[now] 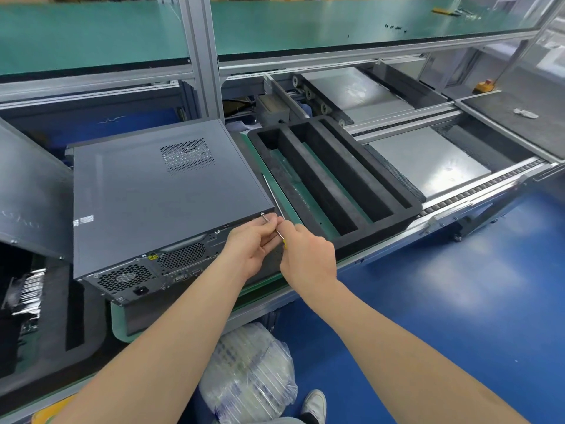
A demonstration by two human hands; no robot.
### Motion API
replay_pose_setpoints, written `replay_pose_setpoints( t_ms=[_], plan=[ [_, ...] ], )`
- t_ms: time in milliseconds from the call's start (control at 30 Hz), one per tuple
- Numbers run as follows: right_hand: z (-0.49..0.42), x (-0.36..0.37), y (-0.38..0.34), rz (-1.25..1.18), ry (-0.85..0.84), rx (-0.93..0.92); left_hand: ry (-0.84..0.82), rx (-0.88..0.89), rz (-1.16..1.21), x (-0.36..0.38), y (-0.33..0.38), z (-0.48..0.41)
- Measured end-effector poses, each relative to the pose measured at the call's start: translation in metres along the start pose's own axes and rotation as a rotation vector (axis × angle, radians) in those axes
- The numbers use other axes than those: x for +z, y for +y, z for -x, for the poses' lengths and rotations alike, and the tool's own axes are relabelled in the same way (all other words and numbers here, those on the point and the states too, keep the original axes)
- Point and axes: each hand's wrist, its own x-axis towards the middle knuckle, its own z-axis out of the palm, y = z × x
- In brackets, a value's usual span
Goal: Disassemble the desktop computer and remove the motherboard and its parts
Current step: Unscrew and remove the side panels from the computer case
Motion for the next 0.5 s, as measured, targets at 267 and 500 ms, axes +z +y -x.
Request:
replay_pose_setpoints(
  t_ms=[267, 500],
  plan=[
    [-0.013, -0.005, 0.014, -0.707, -0.337, 0.358, 0.014, 0.011, 0.023, -0.001, -0.002, -0.008],
    [0.005, -0.009, 0.034, -2.064, -1.02, 0.947, -0.015, -0.007, 0.078, -0.001, -0.004, -0.01]
  ],
)
